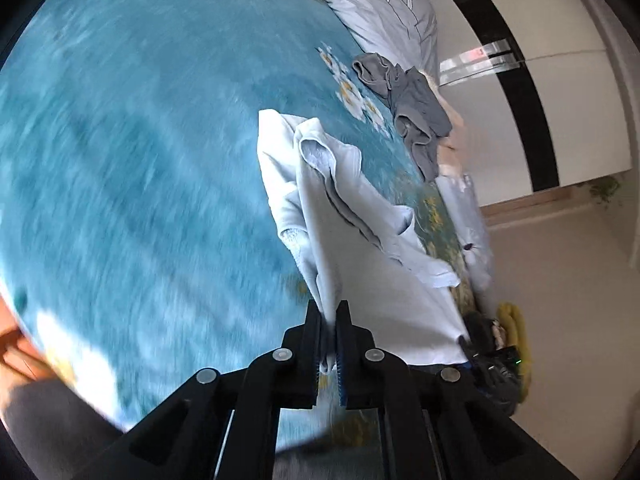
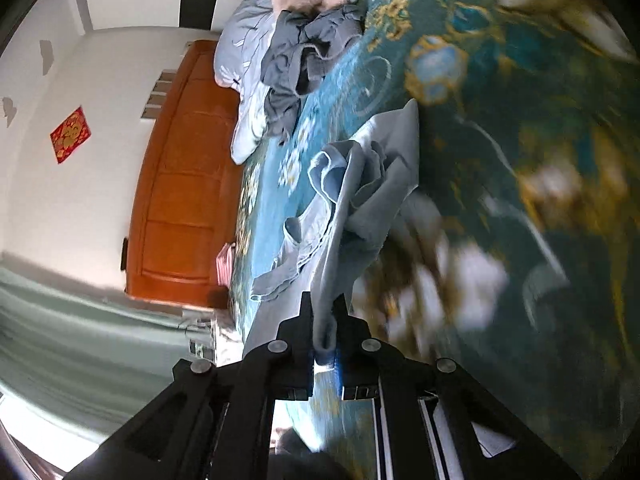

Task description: Fold clothes

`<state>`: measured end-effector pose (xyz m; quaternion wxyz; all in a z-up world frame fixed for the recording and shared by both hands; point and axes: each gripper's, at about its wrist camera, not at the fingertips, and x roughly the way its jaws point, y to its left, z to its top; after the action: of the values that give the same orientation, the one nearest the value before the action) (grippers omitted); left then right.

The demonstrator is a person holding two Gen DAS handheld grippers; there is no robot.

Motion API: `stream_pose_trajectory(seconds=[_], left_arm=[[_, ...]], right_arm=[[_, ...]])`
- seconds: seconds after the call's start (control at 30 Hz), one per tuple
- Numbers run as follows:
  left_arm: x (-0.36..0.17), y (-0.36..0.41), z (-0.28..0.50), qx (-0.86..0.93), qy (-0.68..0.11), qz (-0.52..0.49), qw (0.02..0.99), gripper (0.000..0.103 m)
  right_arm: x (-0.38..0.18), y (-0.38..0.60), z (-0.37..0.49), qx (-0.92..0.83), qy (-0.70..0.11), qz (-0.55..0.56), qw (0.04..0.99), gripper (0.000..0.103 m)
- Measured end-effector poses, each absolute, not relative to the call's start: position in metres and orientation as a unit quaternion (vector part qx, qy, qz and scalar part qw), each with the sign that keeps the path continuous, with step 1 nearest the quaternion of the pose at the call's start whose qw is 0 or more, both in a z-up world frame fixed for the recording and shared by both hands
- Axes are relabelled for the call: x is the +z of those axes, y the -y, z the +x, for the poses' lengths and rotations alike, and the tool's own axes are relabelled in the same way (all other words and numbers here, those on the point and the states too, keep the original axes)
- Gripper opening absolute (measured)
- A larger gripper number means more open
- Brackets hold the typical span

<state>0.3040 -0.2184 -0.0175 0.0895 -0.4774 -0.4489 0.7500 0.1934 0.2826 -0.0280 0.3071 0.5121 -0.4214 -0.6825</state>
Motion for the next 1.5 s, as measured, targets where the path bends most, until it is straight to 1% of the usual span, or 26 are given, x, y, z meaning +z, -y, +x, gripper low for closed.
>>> stream_pose_trajectory(seconds=[0.13, 0.23, 0.3, 0.43, 0.5, 0.6, 0.7, 0.77, 0.8, 0.83, 0.87, 0.93, 0.97, 1.0, 1.03, 1.07, 1.23, 1.4, 1.43, 1.47, 1.5], left_arm=[[-0.044, 0.218, 0.320, 0.730, 0.477, -0.482, 0.084, 0.007], [-0.057, 0.218, 0.325, 0.721, 0.486, -0.487, 0.080, 0.007], [-0.059, 0.223, 0.331, 0.719, 0.491, -0.486, 0.080, 0.008], [-0.055, 0.231, 0.338, 0.734, 0.470, -0.487, 0.060, 0.008], [-0.051, 0.234, 0.339, 0.742, 0.461, -0.483, 0.056, 0.008], [-0.042, 0.242, 0.339, 0.757, 0.444, -0.477, 0.054, 0.008], [-0.034, 0.243, 0.326, 0.765, 0.431, -0.475, 0.058, 0.008], [-0.028, 0.239, 0.312, 0.769, 0.428, -0.471, 0.064, 0.009], [-0.025, 0.237, 0.304, 0.771, 0.427, -0.468, 0.065, 0.010], [-0.022, 0.236, 0.297, 0.774, 0.426, -0.464, 0.062, 0.017], [-0.020, 0.235, 0.290, 0.776, 0.427, -0.460, 0.060, 0.028], [-0.018, 0.237, 0.277, 0.778, 0.431, -0.454, 0.054, 0.038], [-0.017, 0.238, 0.271, 0.778, 0.433, -0.451, 0.051, 0.039], [-0.016, 0.238, 0.264, 0.779, 0.435, -0.448, 0.049, 0.039], [-0.015, 0.239, 0.258, 0.780, 0.437, -0.445, 0.046, 0.041], [-0.015, 0.240, 0.251, 0.781, 0.438, -0.443, 0.041, 0.042], [-0.016, 0.244, 0.225, 0.783, 0.430, -0.449, 0.032, 0.043], [-0.014, 0.235, 0.209, 0.793, 0.389, -0.467, 0.041, 0.040], [-0.016, 0.235, 0.208, 0.791, 0.390, -0.470, 0.044, 0.036], [-0.017, 0.234, 0.207, 0.789, 0.391, -0.472, 0.048, 0.025], [-0.018, 0.234, 0.206, 0.787, 0.391, -0.475, 0.049, 0.021]], right_arm=[[-0.046, -0.295, 0.222, -0.676, 0.428, 0.529, 0.283, 0.007], [-0.066, -0.297, 0.227, -0.660, 0.449, 0.543, 0.261, 0.008], [-0.070, -0.296, 0.227, -0.659, 0.448, 0.548, 0.255, 0.008], [-0.072, -0.299, 0.228, -0.666, 0.433, 0.556, 0.243, 0.009], [-0.071, -0.307, 0.230, -0.672, 0.428, 0.558, 0.231, 0.012], [-0.069, -0.321, 0.234, -0.684, 0.421, 0.558, 0.209, 0.012], [-0.055, -0.332, 0.237, -0.715, 0.390, 0.547, 0.192, 0.012], [-0.042, -0.331, 0.232, -0.733, 0.374, 0.533, 0.198, 0.012], [-0.037, -0.329, 0.228, -0.740, 0.368, 0.526, 0.202, 0.012], [-0.033, -0.324, 0.222, -0.741, 0.367, 0.521, 0.211, 0.012], [-0.029, -0.319, 0.216, -0.743, 0.366, 0.516, 0.220, 0.012], [-0.024, -0.308, 0.203, -0.743, 0.366, 0.509, 0.234, 0.014], [-0.023, -0.302, 0.196, -0.742, 0.367, 0.507, 0.240, 0.021], [-0.022, -0.297, 0.190, -0.741, 0.368, 0.505, 0.245, 0.032], [-0.022, -0.296, 0.186, -0.740, 0.372, 0.503, 0.247, 0.036], [-0.022, -0.295, 0.183, -0.739, 0.376, 0.501, 0.248, 0.036], [-0.029, -0.292, 0.158, -0.724, 0.414, 0.494, 0.247, 0.036], [-0.031, -0.288, 0.148, -0.710, 0.423, 0.501, 0.256, 0.036], [-0.031, -0.286, 0.146, -0.708, 0.423, 0.504, 0.259, 0.036], [-0.033, -0.282, 0.142, -0.706, 0.422, 0.505, 0.260, 0.035], [-0.034, -0.280, 0.139, -0.705, 0.422, 0.506, 0.263, 0.032]])
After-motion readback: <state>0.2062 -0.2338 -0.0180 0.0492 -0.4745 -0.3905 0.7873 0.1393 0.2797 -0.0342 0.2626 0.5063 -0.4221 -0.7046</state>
